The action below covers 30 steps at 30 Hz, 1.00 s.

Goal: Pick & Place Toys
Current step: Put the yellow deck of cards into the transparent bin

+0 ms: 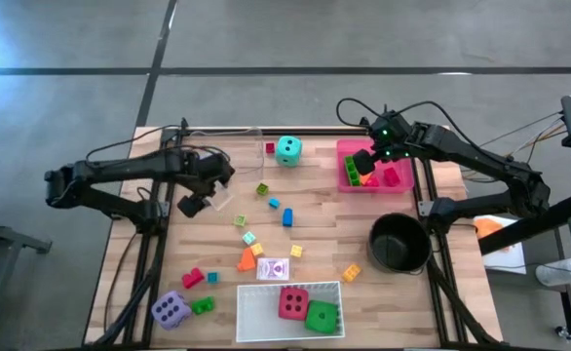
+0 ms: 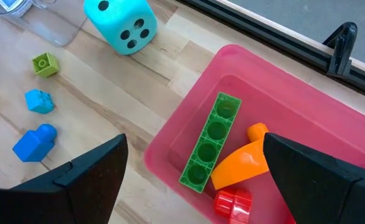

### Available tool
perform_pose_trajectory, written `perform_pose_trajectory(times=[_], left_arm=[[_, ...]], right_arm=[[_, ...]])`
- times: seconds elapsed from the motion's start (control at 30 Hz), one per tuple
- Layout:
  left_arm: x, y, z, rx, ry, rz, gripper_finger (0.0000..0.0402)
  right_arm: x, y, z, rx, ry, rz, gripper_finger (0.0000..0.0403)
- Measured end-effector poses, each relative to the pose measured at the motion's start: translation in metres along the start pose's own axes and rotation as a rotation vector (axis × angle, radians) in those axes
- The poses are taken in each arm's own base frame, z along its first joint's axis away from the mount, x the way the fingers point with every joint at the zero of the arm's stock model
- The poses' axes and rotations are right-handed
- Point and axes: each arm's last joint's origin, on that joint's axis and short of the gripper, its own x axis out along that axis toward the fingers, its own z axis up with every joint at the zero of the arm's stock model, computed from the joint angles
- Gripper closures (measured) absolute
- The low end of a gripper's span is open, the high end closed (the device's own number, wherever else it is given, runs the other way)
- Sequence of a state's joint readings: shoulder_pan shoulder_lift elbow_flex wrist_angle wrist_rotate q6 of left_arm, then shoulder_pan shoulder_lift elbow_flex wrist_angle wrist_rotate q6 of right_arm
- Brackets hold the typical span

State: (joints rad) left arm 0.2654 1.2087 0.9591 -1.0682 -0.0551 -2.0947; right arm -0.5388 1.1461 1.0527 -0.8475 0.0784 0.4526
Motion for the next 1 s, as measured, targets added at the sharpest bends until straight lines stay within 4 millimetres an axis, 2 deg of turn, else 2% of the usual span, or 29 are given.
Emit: perform_pose_trajectory(times=[0.23, 0.47, 0.77, 1.0], left_arm=[[-0.013, -0.024, 0.009, 0.153, -0.078, 0.059, 0.01], [-0.011, -0.049, 0.019, 0.398, -0.132, 0.121, 0.01], [-0.012, -0.069, 0.029, 0.586, -0.3, 0.126, 0.01], [-0.007, -0.081, 0.044, 0.616, -0.348, 0.093, 0.01]], right_arm=[[0.0, 0.0, 0.0, 0.0, 0.0, 0.0, 0.0037], [0.0, 0.0, 0.0, 0.0, 0.0, 0.0, 0.0037], [0.0, 0.0, 0.0, 0.0, 0.0, 0.0, 0.0037], [0.0, 0.0, 0.0, 0.0, 0.0, 0.0, 0.0037]])
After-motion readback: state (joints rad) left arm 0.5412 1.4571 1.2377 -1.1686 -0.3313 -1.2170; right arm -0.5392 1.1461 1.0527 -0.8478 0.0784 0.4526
